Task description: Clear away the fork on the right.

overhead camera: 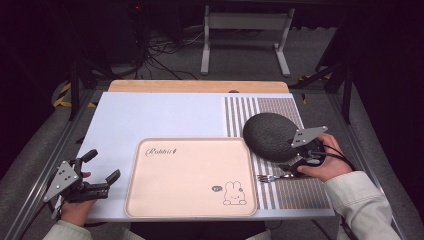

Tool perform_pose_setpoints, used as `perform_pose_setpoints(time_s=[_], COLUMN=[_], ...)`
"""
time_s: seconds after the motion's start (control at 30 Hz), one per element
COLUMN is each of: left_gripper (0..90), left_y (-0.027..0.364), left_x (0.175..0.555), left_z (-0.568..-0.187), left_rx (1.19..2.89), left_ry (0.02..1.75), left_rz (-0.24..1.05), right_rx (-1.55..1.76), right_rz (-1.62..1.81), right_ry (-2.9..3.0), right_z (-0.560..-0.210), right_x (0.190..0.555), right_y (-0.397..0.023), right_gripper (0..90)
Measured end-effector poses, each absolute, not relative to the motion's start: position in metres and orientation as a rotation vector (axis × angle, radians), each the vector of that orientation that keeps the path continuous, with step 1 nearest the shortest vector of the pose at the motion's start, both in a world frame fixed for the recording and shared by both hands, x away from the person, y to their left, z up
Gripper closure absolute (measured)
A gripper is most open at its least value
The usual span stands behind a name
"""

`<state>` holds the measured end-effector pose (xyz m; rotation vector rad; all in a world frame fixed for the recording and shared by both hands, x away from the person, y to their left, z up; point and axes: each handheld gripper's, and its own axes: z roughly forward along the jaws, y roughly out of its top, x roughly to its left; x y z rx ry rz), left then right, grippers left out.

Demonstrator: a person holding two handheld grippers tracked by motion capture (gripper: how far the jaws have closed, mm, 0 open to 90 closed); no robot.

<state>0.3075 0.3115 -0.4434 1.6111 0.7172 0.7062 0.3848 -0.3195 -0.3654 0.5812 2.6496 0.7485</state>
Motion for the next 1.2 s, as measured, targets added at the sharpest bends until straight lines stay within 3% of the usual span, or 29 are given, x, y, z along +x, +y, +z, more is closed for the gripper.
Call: perform_pose_setpoints(time_s=[1.2], left_gripper=[1.0], left_y=[0.311], left_x=[0.308], left_z=[-0.444], left_rx=[1.613], left_ry=[0.722], left_rz=[0.704], right_rx=[0.446], right_rz=[0.2], right_ry=[3.049], right_z=[-0.403], right_x=[0.395], right_y=[-0.313], right_gripper=[19.1])
